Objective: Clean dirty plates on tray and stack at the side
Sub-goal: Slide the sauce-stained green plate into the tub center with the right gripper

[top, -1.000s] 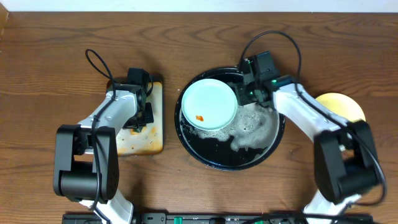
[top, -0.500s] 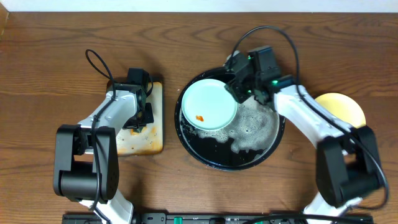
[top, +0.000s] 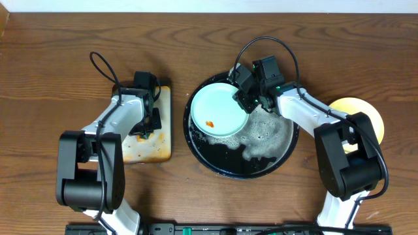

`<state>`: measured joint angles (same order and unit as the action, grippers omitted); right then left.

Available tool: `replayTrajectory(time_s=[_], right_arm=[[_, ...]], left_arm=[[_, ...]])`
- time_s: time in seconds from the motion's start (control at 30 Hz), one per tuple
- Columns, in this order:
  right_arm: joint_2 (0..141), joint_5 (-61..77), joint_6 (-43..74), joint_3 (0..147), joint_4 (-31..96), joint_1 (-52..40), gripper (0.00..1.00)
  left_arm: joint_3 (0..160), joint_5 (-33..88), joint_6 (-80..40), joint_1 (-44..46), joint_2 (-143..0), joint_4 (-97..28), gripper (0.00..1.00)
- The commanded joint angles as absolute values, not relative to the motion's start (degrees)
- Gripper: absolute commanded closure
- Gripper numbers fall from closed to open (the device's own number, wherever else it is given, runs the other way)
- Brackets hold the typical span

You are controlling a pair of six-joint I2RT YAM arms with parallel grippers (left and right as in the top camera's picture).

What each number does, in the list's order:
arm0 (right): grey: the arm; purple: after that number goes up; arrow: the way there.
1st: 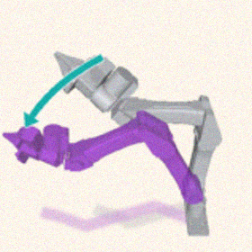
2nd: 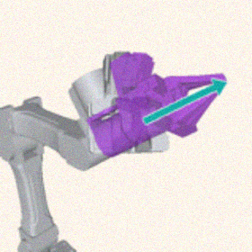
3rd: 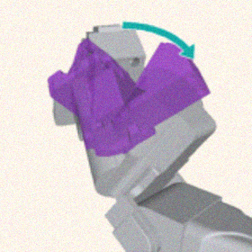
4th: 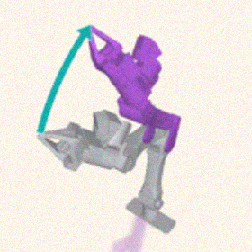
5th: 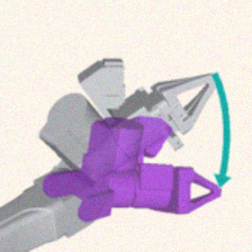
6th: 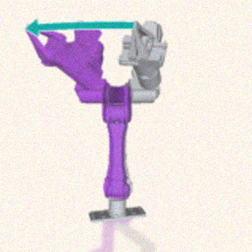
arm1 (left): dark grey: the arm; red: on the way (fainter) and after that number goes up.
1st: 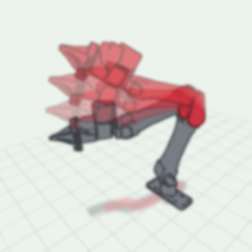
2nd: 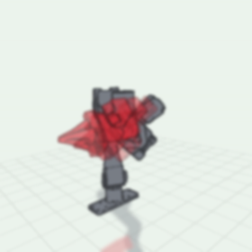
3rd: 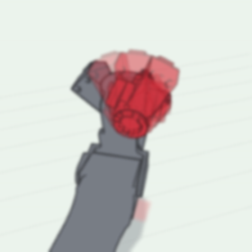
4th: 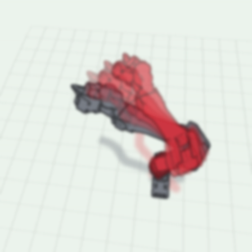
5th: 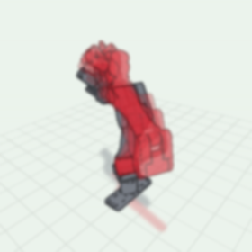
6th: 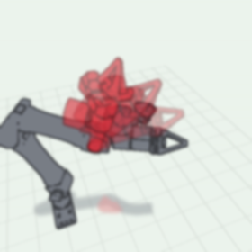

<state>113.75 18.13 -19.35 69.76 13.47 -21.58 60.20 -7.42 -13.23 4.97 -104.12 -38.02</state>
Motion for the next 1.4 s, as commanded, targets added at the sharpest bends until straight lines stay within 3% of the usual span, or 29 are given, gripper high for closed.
replayTrajectory(time_s=[0.0,0.3,0.6,0.83,0.93,1.1,1.37], right_arm=[[115.3,17.8,-20.1,69.9,13.9,-21.8,0.73],[113.6,17.0,-19.7,70.2,13.6,-21.8,0.81],[107.0,14.1,-20.4,70.2,12.2,-21.6,0.67],[114.2,13.4,-20.4,70.2,11.5,-21.4,0.68],[117.2,13.5,-20.2,70.2,11.4,-21.4,0.71],[117.4,13.3,-18.1,70.2,12.0,-21.4,0.98],[111.0,4.9,-6.7,70.2,16.4,-20.9,0.99]], left_arm=[[59.9,-5.5,-12.5,4.8,-105.6,-38.9,0.92],[59.9,-5.5,-12.5,4.8,-105.6,-39.2,0.92],[59.9,-5.5,-12.5,4.8,-105.6,-39.2,0.92],[59.9,-5.5,-12.5,4.8,-105.6,-39.2,0.92],[59.9,-5.5,-12.5,4.8,-105.6,-39.2,0.92],[59.9,-5.5,-12.5,4.8,-105.6,-39.2,0.92],[59.9,-5.5,-12.5,4.8,-105.5,-39.4,0.92]])
